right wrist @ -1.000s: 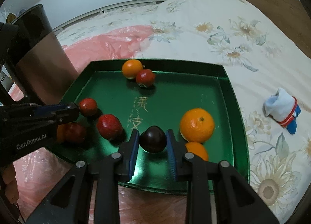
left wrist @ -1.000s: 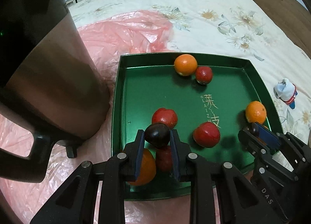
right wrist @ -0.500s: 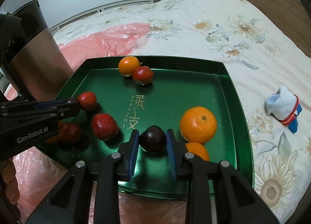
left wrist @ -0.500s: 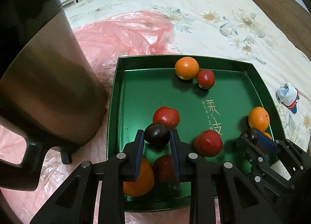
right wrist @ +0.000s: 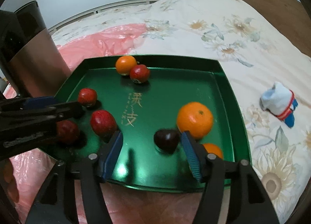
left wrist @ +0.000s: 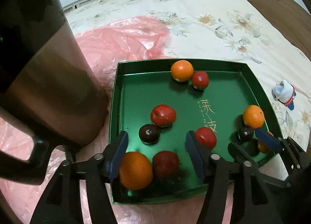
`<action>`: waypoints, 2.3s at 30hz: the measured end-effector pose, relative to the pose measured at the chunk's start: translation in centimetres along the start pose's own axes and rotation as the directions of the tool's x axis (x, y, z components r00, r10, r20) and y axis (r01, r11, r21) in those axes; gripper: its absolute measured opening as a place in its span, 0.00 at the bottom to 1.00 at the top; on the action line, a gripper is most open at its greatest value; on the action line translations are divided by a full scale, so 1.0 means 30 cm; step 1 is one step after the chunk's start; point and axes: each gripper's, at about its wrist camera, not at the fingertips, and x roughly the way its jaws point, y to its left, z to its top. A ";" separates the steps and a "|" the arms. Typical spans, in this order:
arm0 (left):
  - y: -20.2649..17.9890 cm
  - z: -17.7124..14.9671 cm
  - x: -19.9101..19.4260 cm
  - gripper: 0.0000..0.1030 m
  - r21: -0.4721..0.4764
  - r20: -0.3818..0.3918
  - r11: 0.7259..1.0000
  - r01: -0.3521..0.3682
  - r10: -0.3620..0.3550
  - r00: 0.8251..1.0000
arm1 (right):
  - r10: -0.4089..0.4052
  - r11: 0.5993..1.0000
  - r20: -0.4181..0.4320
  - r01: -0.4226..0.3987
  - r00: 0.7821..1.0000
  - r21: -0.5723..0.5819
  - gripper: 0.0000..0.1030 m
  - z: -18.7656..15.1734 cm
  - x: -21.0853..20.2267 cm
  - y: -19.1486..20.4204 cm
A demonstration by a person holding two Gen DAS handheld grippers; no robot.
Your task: Organize fruits
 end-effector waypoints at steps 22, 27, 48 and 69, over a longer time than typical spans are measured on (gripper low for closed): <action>0.131 -0.260 -0.465 0.64 -0.036 0.084 0.999 0.010 -0.007 0.996 | -0.044 0.999 0.019 0.044 0.999 -0.001 1.00 -0.108 -0.270 0.102; 0.245 -0.354 -0.597 0.64 -0.065 0.125 0.998 -0.011 0.019 0.992 | -0.015 1.000 0.044 0.015 0.999 0.001 1.00 -0.132 -0.367 0.190; 0.974 -0.868 -1.059 0.87 -0.312 0.245 0.938 -0.154 0.235 0.940 | 0.125 0.992 0.268 -0.116 0.955 -0.047 1.00 -0.322 -0.814 0.802; 1.074 -0.935 -1.093 0.91 -0.382 0.262 0.916 -0.123 0.235 0.936 | 0.085 0.990 0.343 -0.040 0.935 -0.135 1.00 -0.342 -0.900 0.949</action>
